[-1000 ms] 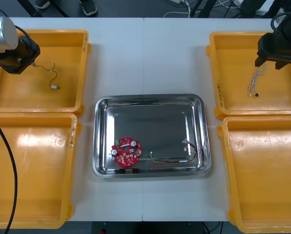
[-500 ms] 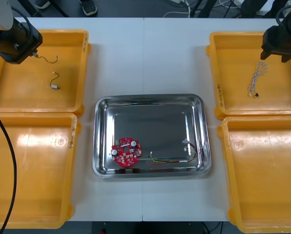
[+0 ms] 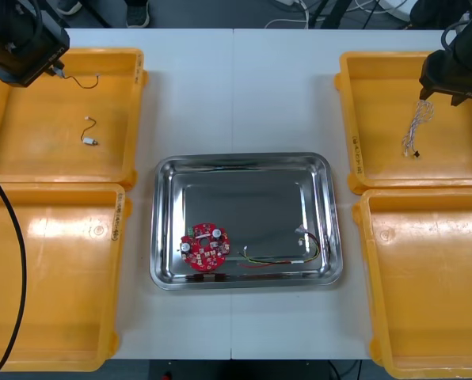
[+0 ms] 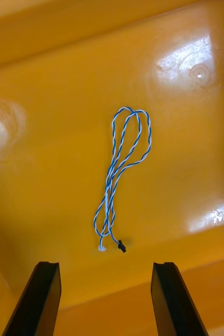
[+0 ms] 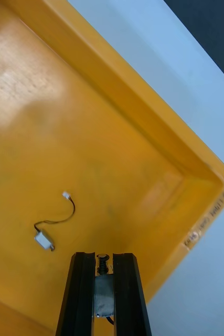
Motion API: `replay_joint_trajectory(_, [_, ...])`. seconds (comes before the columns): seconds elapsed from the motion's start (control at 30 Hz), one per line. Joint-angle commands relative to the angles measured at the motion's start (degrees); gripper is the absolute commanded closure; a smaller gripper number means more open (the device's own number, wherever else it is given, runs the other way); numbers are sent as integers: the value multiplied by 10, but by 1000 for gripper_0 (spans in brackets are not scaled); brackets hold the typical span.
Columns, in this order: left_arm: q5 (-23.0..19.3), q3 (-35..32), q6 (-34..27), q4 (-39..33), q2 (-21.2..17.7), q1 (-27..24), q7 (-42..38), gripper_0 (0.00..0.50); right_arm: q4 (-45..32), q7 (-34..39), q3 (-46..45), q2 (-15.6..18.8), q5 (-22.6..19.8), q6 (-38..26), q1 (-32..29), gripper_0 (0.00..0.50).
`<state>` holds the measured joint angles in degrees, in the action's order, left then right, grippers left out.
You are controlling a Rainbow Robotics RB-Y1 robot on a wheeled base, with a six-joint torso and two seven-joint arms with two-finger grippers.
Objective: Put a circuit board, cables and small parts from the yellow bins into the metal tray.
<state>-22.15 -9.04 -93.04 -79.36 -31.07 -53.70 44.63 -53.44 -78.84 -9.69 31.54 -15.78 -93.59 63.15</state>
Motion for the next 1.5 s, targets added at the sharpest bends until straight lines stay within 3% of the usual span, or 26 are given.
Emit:
replay_joint_trajectory(0.03, [-16,-6,-45,-68,33,3,-23,500,26,11,-13,0,8,36,32,0])
replay_joint_trajectory(0.6, [-61,148,-153,-149,93,3,-46,500,122,33,-32,-17,9,143,31,0])
replay_joint_trajectory(0.83, [-69,199,-155,-149,112,10,-53,500,121,38,-33,-22,7,166,17,0])
replay_joint_trajectory(1.23, [-36,220,-107,-149,148,75,-42,499,121,36,-31,-25,-4,194,-18,0])
replay_joint_trajectory(1.5, [-27,259,-87,-149,151,98,-37,500,121,37,-32,-32,-8,227,-44,0])
